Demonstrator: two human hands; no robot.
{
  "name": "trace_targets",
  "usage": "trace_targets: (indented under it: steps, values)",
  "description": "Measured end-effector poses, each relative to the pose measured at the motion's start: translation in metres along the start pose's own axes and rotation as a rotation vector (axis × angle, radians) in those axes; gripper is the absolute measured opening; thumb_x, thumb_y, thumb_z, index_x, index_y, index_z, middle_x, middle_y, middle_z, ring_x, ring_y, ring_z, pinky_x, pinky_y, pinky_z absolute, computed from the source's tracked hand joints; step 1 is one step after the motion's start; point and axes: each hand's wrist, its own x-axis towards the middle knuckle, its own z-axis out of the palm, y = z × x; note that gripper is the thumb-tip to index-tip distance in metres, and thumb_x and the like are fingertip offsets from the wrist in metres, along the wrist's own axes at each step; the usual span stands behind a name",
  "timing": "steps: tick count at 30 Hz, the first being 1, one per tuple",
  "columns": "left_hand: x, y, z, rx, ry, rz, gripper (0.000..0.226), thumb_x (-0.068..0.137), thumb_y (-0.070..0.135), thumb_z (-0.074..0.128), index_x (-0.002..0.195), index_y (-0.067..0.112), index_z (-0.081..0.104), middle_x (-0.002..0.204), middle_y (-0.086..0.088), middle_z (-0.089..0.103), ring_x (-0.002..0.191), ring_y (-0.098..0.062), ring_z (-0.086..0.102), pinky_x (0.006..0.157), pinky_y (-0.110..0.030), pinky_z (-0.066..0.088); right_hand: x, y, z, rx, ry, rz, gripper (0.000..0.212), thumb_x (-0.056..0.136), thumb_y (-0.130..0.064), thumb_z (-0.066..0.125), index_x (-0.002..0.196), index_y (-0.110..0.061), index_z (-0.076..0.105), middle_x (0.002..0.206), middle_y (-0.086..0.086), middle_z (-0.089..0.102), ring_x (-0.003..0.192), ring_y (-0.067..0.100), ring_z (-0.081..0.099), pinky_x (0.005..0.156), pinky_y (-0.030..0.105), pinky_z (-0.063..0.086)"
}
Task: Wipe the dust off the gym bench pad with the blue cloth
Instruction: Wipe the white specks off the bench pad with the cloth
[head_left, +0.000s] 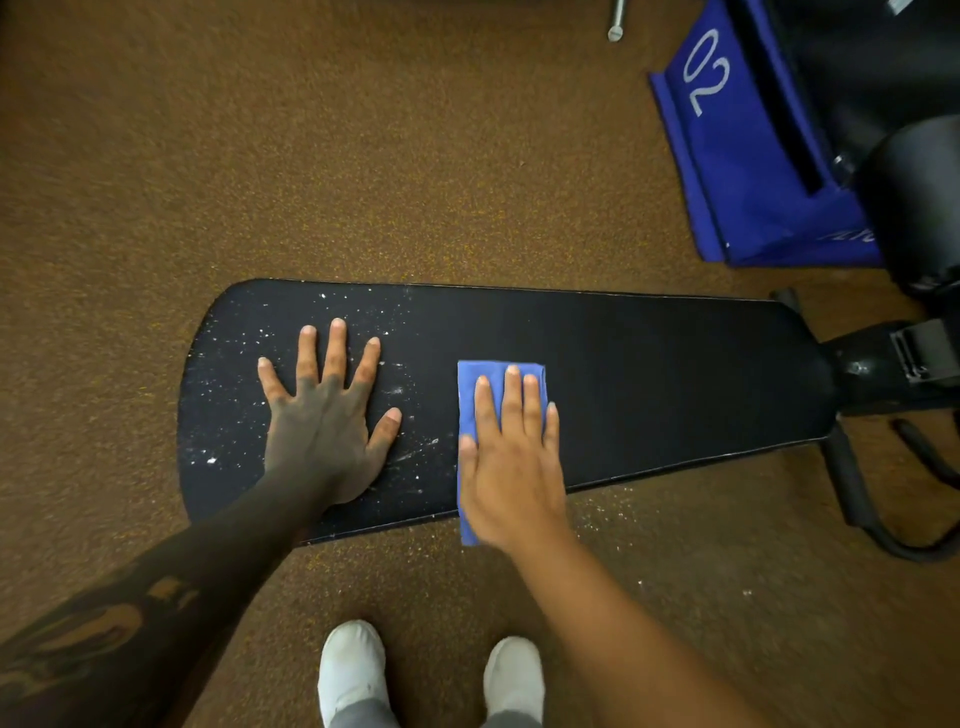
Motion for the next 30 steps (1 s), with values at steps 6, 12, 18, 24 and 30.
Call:
trace_targets:
  steps: [6, 12, 18, 24, 30]
  values:
    - [0.001, -0.001, 0.002, 0.010, 0.016, -0.003, 0.080, 0.091, 0.069, 0.014, 0.157, 0.028, -0.004, 0.167, -0.009, -0.010, 0.153, -0.035, -0.011, 0.116, -0.072, 0.004, 0.073, 0.000, -0.016, 0.038, 0.066, 0.078, 0.061, 0.104, -0.039, 0.023, 0.159, -0.018, 0.005, 0.166, 0.012, -0.006, 0.152, 0.030, -0.011, 0.122, 0.049, -0.003]
    - [0.001, -0.001, 0.004, 0.022, 0.043, -0.008, 0.078, 0.092, 0.069, 0.009, 0.158, 0.028, 0.001, 0.167, -0.010, -0.004, 0.153, -0.036, -0.005, 0.114, -0.074, 0.009, -0.013, 0.011, 0.000, 0.040, -0.004, -0.093, 0.061, 0.103, -0.041, 0.014, 0.158, -0.020, -0.004, 0.165, 0.009, -0.013, 0.150, 0.026, -0.020, 0.122, 0.048, -0.005]
    - [0.000, 0.001, 0.002, 0.001, 0.044, -0.010, 0.080, 0.090, 0.069, 0.012, 0.157, 0.027, 0.003, 0.167, -0.011, -0.003, 0.153, -0.036, -0.005, 0.114, -0.073, 0.007, 0.020, 0.031, -0.002, -0.004, 0.049, -0.119, 0.058, 0.104, -0.038, 0.021, 0.158, -0.021, 0.009, 0.167, 0.007, -0.002, 0.153, 0.025, -0.009, 0.123, 0.048, -0.002]
    - [-0.004, 0.000, 0.005, -0.005, 0.058, -0.002, 0.077, 0.093, 0.066, 0.019, 0.157, 0.028, -0.001, 0.167, -0.009, -0.008, 0.153, -0.035, -0.009, 0.116, -0.072, 0.004, 0.030, 0.006, -0.001, 0.014, 0.099, 0.045, 0.061, 0.104, -0.038, 0.020, 0.158, -0.016, 0.006, 0.166, 0.014, -0.005, 0.152, 0.031, -0.009, 0.123, 0.049, -0.001]
    - [-0.004, -0.003, 0.004, -0.019, 0.052, 0.010, 0.077, 0.093, 0.067, 0.018, 0.157, 0.029, -0.001, 0.167, -0.009, -0.009, 0.153, -0.034, -0.010, 0.116, -0.070, 0.003, -0.028, 0.011, 0.014, -0.044, 0.035, -0.262, 0.060, 0.103, -0.044, 0.020, 0.158, -0.022, 0.009, 0.167, 0.008, 0.001, 0.153, 0.025, -0.009, 0.123, 0.049, 0.003]
